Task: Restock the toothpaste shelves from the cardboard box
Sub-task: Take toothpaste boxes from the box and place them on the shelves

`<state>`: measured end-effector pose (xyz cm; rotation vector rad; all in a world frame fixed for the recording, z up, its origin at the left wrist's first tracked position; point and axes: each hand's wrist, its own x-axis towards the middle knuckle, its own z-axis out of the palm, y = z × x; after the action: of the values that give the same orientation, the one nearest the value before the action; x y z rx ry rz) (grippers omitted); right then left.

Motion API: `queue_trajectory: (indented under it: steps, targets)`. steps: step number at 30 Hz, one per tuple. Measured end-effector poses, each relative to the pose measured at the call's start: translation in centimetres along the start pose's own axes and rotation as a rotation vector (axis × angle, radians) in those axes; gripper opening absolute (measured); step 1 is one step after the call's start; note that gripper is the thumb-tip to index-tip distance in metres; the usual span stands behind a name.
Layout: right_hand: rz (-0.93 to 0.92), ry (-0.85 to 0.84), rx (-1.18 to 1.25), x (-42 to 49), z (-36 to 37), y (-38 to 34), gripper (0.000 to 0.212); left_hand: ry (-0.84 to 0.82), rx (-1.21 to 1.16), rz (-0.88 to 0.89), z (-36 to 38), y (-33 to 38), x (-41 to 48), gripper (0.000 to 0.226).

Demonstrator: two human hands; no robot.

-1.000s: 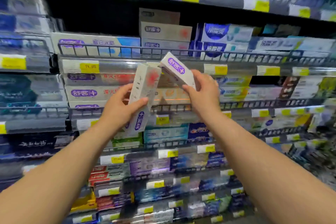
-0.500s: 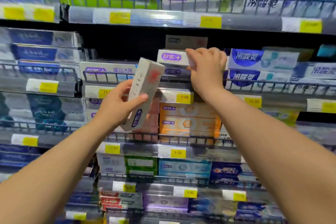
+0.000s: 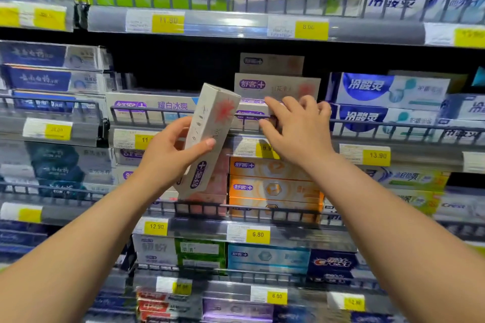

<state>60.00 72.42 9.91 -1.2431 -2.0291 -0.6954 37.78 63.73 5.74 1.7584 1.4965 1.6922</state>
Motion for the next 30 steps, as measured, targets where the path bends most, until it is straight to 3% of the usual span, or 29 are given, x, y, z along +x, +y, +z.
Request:
queue_trajectory:
  steps: [9,12,14,16,21,30]
  targets:
    - [0.055,-0.354,0.034,3.5,-0.5,0.2,0.062,0.045,0.003,0.029,0.3,1.7,-0.2,0.042]
    - [-0.041,-0.121,0.072,2.2,-0.3,1.3,0.053,0.075,0.079,0.096,1.3,2.6,-0.6,0.043]
    - [-0.112,0.124,0.146,0.5,-0.3,2.9,0.046,0.097,0.196,0.218,2.5,3.7,-0.8,0.045]
    - [-0.105,0.252,0.171,-1.4,-0.3,5.2,0.037,0.113,0.339,0.366,4.1,5.5,-0.5,0.049]
    - [0.060,0.196,0.167,-4.4,-0.8,10.3,0.035,0.101,0.451,0.566,8.6,9.3,1.9,0.053]
    - [0.080,0.182,0.217,-4.8,-0.8,11.5,0.030,-0.016,0.767,0.598,12.4,10.2,5.9,0.047]
